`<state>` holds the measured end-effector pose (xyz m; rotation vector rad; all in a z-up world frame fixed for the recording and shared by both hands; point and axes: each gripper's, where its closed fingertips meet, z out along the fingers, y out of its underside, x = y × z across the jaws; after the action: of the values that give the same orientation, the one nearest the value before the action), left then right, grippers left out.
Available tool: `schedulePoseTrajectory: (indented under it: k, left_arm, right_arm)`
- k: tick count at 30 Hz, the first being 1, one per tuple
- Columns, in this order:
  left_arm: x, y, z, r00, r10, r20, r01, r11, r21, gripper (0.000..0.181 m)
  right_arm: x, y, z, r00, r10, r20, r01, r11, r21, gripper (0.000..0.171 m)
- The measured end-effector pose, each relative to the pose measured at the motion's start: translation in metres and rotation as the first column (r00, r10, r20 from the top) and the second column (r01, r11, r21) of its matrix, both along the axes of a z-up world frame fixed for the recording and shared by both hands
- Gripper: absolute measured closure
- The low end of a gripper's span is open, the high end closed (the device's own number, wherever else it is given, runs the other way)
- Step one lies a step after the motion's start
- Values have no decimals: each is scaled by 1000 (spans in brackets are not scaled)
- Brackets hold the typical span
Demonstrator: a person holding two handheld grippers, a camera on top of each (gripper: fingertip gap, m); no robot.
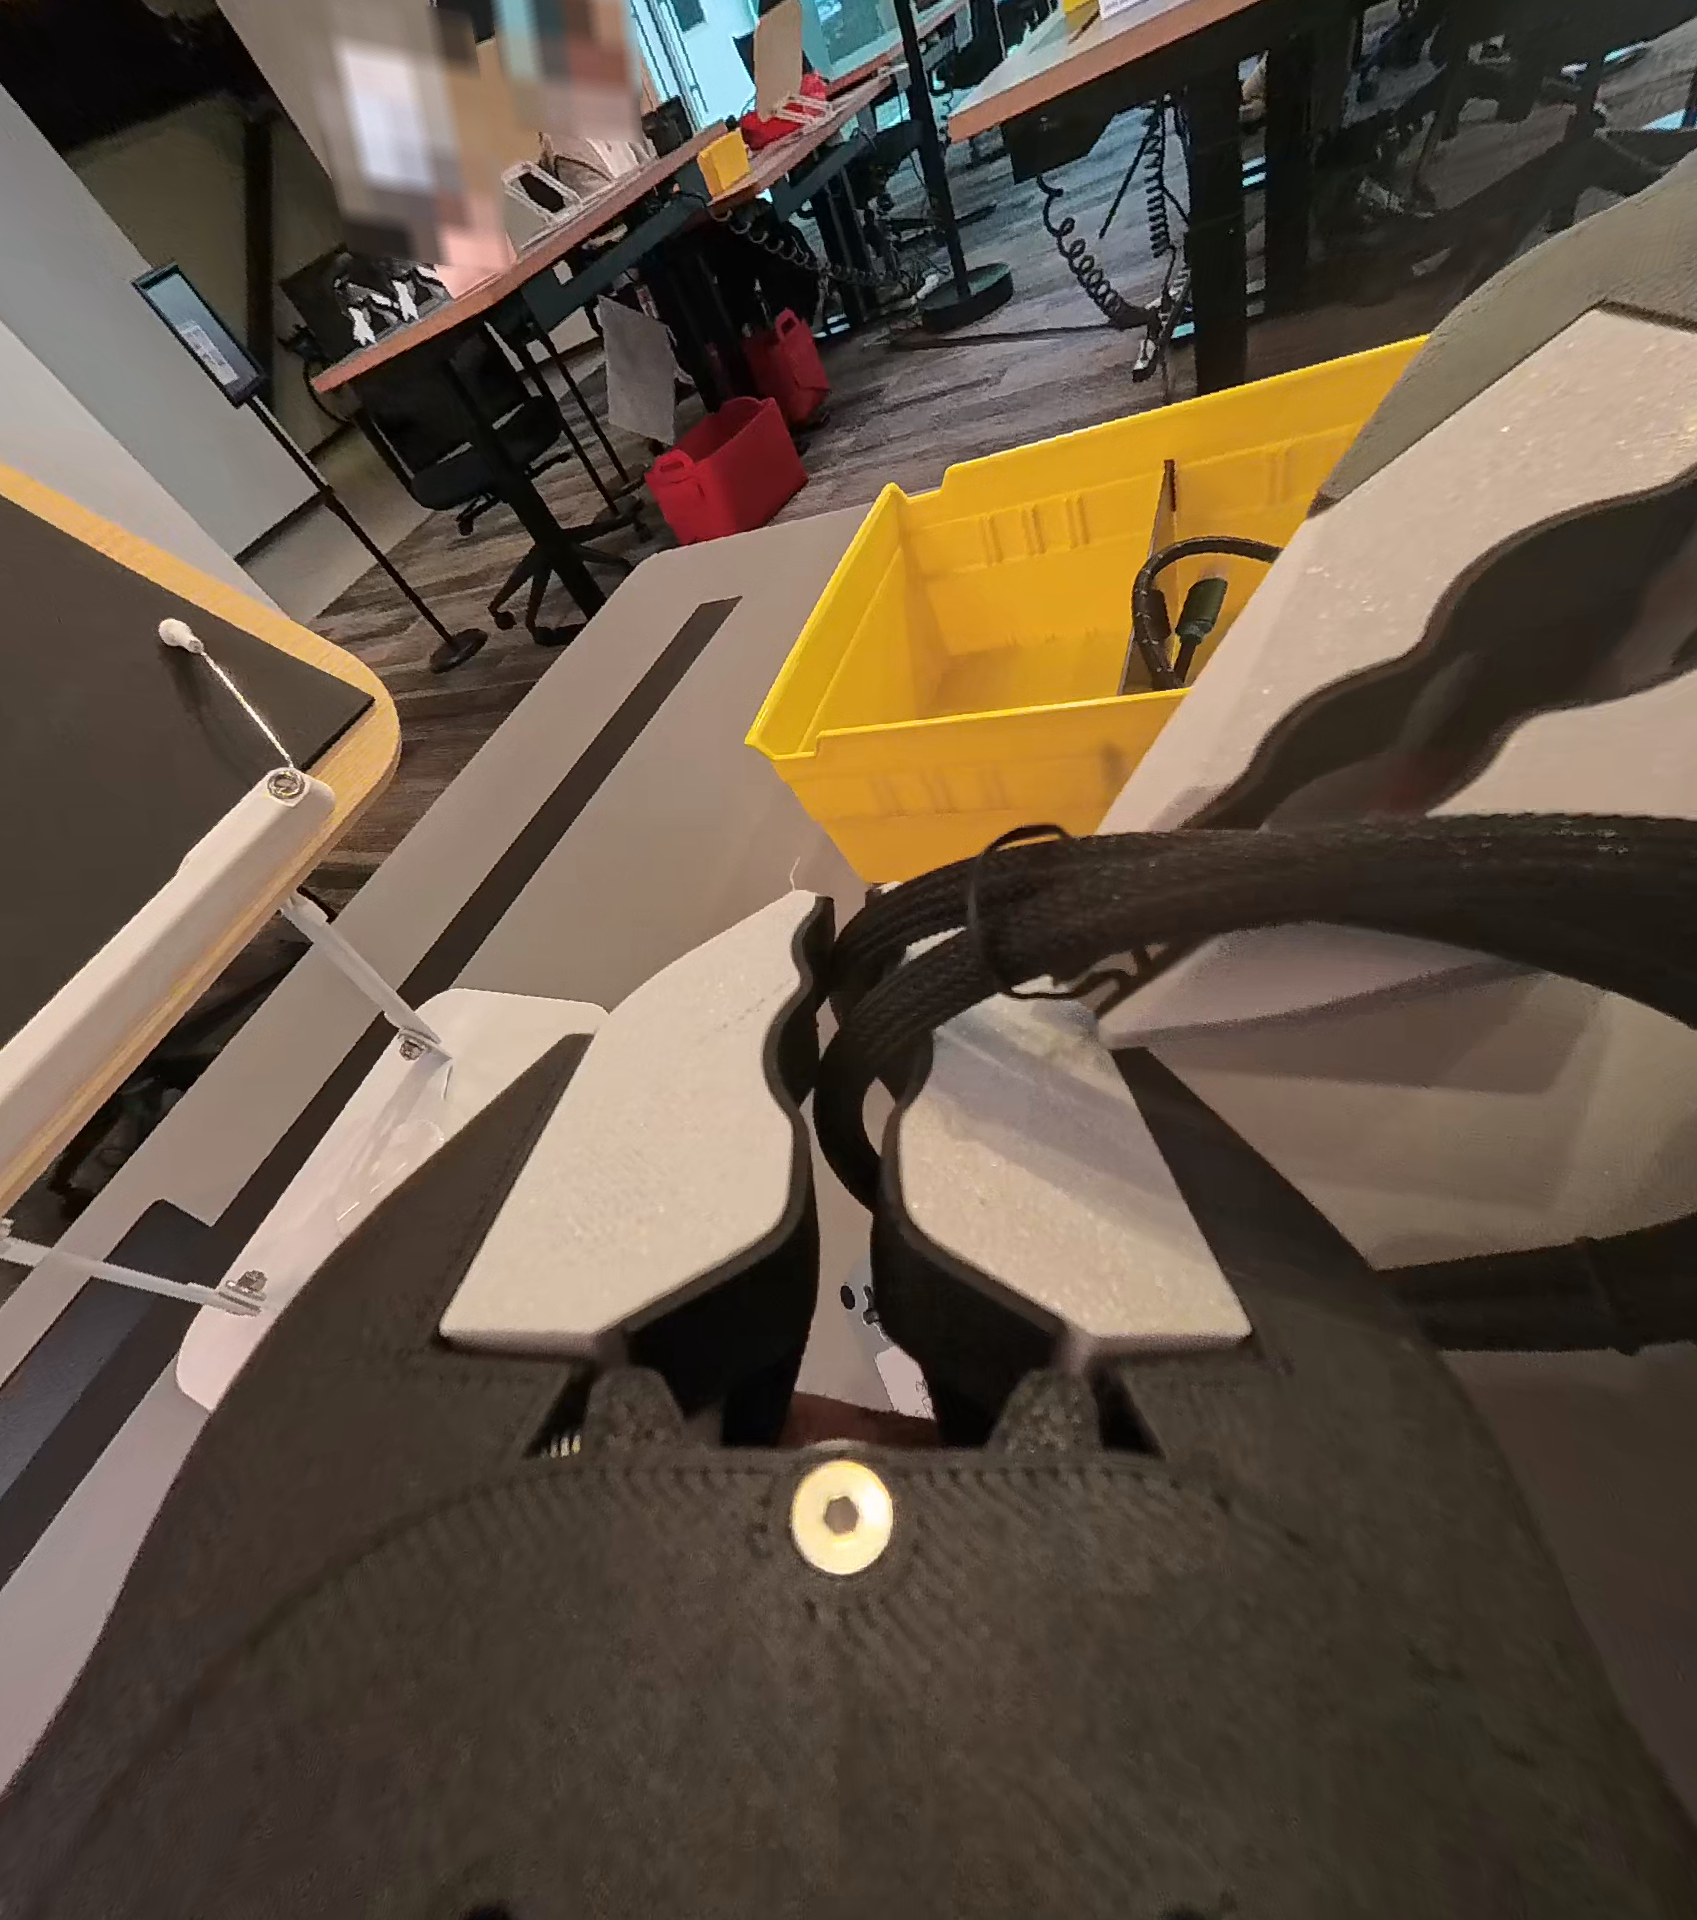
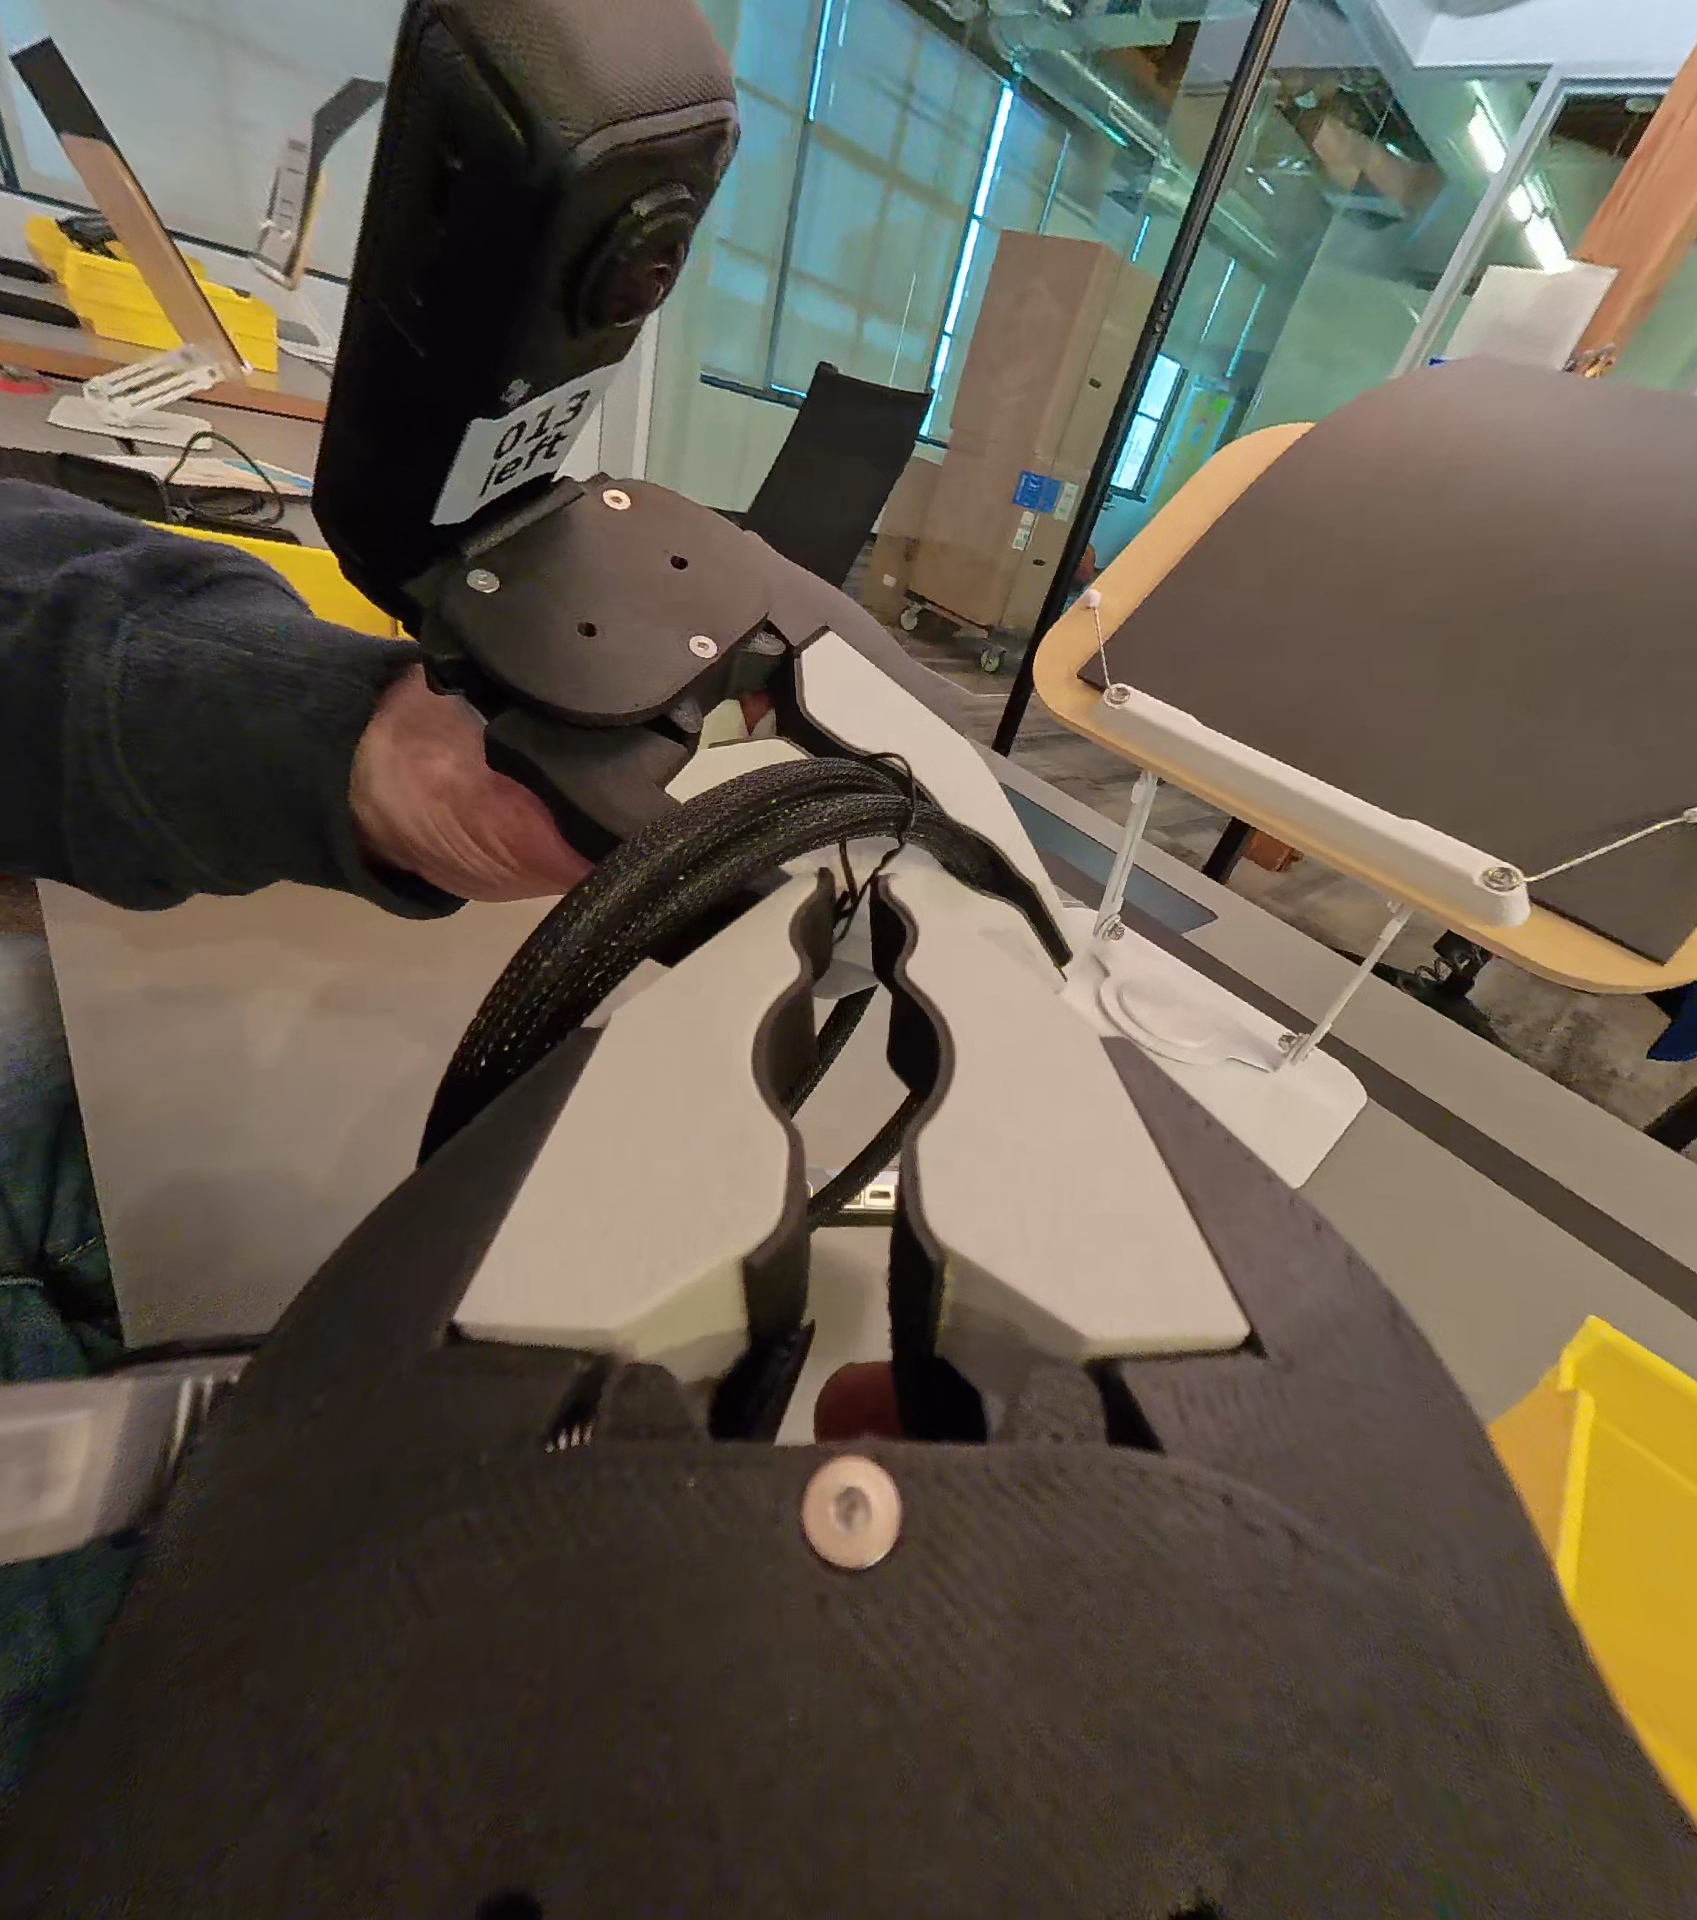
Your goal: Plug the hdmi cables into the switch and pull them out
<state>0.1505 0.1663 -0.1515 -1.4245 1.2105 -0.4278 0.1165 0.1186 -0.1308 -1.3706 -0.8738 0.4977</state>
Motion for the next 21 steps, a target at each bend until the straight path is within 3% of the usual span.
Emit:
schedulePoseTrajectory:
  k: [5, 9, 13, 17, 19, 21]
  left_arm:
    - [-1, 0, 2, 1000, 1, 6, -1, 1000, 2, 177]
    - [-1, -1, 5, 1000, -4, 12, 4, 1000, 19, 177]
    - [-3, -2, 12, 999, -20, 28, 19, 998, 52, 177]
    - [-2, -6, 17, 999, -43, 26, 41, 994, 97, 177]
    - [-2, -7, 20, 998, -49, 32, 46, 993, 107, 177]
    - [-2, -7, 20, 998, -51, 26, 48, 992, 116, 177]
  right_arm:
    - [1, -3, 1, 998, 51, -45, -52, 998, -34, 171]
    - [3, -6, 4, 965, 163, -206, -197, 968, -157, 171]
    - [6, -13, 11, 842, 279, -461, -443, 846, -298, 171]
    - [10, -20, 20, 663, 302, -685, -658, 671, -342, 171]
    - [10, -23, 22, 620, 299, -726, -705, 619, -347, 171]
    - [9, -23, 21, 639, 298, -710, -688, 633, -354, 171]
